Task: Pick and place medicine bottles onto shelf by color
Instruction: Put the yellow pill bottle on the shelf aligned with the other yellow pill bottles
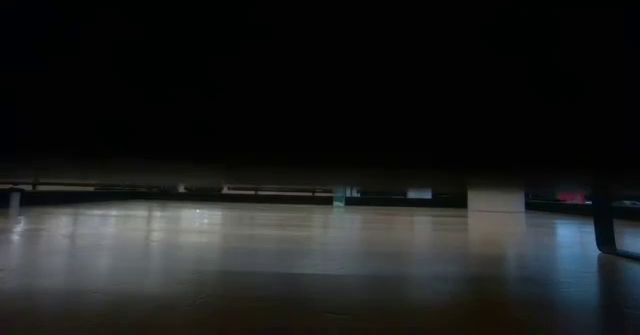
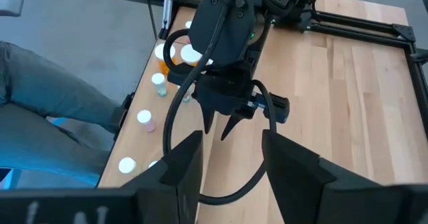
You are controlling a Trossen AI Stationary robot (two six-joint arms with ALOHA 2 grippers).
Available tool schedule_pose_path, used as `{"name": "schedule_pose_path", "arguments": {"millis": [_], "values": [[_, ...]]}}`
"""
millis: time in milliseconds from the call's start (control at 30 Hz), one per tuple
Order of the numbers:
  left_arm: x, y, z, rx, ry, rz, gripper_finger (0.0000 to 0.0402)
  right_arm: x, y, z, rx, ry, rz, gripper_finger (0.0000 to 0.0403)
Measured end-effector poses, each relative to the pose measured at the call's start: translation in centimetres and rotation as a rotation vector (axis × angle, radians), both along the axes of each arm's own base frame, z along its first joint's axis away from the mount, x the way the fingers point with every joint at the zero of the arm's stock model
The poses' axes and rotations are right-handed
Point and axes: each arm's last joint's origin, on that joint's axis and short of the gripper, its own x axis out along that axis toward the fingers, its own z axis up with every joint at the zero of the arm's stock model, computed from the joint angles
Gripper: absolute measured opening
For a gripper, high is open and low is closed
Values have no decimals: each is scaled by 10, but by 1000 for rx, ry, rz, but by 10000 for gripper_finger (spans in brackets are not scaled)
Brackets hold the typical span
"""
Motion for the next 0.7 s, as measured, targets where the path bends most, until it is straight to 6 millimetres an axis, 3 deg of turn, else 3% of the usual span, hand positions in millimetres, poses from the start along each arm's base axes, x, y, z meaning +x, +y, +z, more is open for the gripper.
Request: {"name": "schedule_pose_path", "arguments": {"millis": [367, 700], "values": [[0, -4, 1, -36, 1, -27, 125, 0, 0, 0, 0, 0, 0, 156], [2, -15, -5, -25, -23, -62, 216, 0, 0, 0, 0, -1, 0, 156]]}}
